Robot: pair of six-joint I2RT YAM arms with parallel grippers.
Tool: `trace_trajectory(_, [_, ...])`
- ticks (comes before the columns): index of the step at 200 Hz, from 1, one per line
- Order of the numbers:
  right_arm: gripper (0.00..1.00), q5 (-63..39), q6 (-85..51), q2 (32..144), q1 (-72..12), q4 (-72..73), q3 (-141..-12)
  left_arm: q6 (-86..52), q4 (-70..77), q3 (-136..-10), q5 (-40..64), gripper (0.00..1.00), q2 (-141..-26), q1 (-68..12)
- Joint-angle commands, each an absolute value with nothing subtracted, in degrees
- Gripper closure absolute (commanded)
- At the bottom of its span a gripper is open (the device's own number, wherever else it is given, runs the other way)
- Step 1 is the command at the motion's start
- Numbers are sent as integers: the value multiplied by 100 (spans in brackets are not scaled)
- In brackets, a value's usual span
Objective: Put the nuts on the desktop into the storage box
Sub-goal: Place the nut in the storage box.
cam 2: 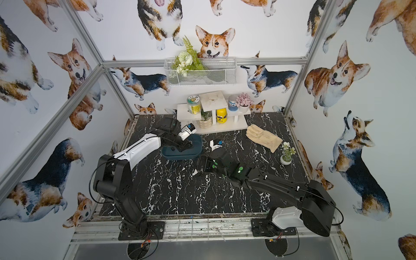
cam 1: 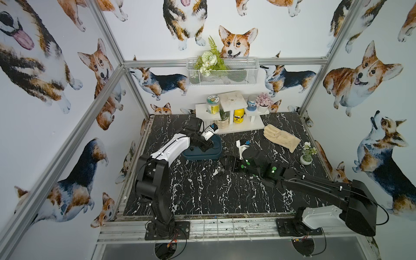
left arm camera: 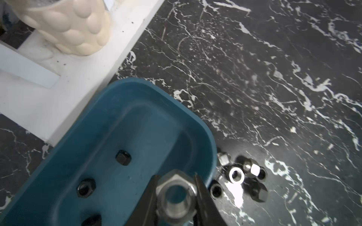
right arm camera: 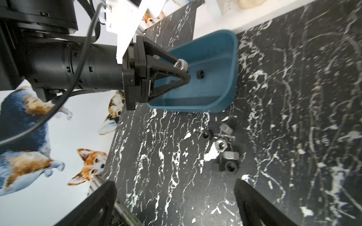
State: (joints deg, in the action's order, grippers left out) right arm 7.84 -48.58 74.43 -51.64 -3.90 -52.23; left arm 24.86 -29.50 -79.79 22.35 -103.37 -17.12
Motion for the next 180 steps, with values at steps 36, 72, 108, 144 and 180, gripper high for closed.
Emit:
trace_trajectory(36, [0,1634,-4390,7319,-5186,-1254,-5408,1997,-2786,-8841,1700,92,-11449,-1705])
trace_trajectory(72, [0,1539,-4412,7072,-5184,-1121,-5180,1661,-2755,-9244,1509,91,-12123,-1705])
trace_trajectory(108, [0,1565,-4464,6875,-5186,-1032,-4971,1312,-2560,-9333,1401,88,-12414,-1714])
trace_trajectory(144, [0,1543,-4489,6889,-5185,-858,-4843,1115,-2405,-9184,1512,84,-12450,-1834])
trace_trajectory(180, [0,1460,-4449,7053,-5185,-837,-4930,813,-2049,-8956,1499,78,-12444,-1886])
